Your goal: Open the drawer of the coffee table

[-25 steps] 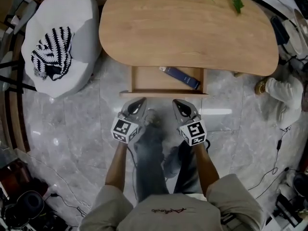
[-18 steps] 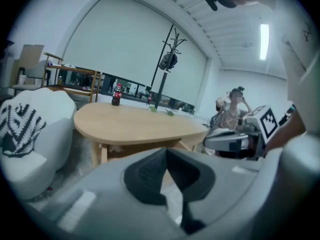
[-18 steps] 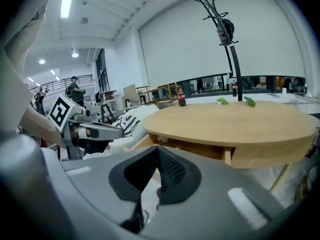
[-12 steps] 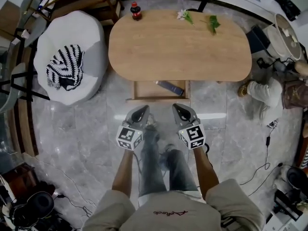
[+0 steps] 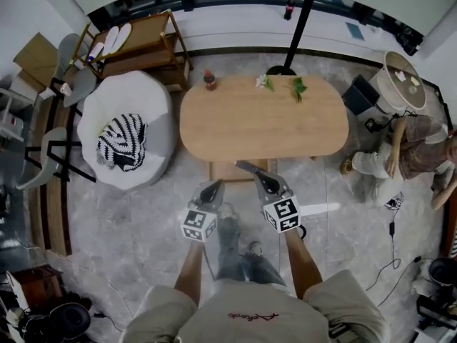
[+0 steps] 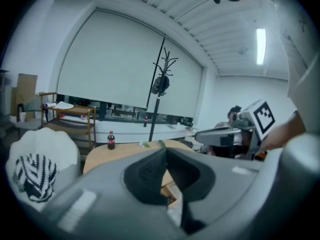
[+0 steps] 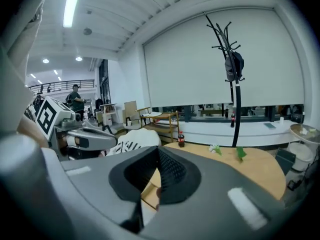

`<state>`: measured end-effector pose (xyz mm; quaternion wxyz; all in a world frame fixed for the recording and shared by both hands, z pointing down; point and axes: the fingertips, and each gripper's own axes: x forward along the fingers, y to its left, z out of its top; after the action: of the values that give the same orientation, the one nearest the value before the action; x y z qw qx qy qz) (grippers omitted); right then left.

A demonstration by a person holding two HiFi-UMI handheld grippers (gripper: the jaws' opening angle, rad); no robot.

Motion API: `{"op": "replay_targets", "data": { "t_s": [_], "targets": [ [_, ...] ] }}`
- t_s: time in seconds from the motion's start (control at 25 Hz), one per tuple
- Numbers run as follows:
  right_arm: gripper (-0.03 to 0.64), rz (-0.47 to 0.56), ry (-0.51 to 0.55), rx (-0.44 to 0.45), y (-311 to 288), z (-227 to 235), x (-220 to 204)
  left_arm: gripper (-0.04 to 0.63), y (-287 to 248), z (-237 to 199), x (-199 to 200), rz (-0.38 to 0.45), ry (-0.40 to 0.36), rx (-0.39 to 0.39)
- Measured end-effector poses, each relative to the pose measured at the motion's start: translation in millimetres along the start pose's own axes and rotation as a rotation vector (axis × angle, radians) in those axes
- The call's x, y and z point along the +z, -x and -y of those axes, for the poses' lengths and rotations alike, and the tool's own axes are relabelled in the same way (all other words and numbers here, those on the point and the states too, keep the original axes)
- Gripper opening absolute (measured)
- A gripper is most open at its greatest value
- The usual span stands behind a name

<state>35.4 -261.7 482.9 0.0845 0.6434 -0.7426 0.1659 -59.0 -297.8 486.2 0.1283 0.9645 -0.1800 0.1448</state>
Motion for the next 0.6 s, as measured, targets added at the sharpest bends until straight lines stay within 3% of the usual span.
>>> {"op": "replay_targets", "data": {
  "t_s": [0.16, 0.32, 0.6],
  "targets": [
    [0.003, 0.044, 0.019, -0.026, 29, -6, 56, 0.002, 21, 19, 46, 0.029, -0.016, 0.01],
    [0.003, 0.096, 0.041, -0.048, 60, -8, 100, 0.002, 36, 36, 95, 0.073, -0.087, 0.035],
    [0.003, 0.165, 0.077, -0.085, 115, -13, 133, 0.002, 61, 69, 153, 0.162, -0.175, 0.055]
  ]
}}
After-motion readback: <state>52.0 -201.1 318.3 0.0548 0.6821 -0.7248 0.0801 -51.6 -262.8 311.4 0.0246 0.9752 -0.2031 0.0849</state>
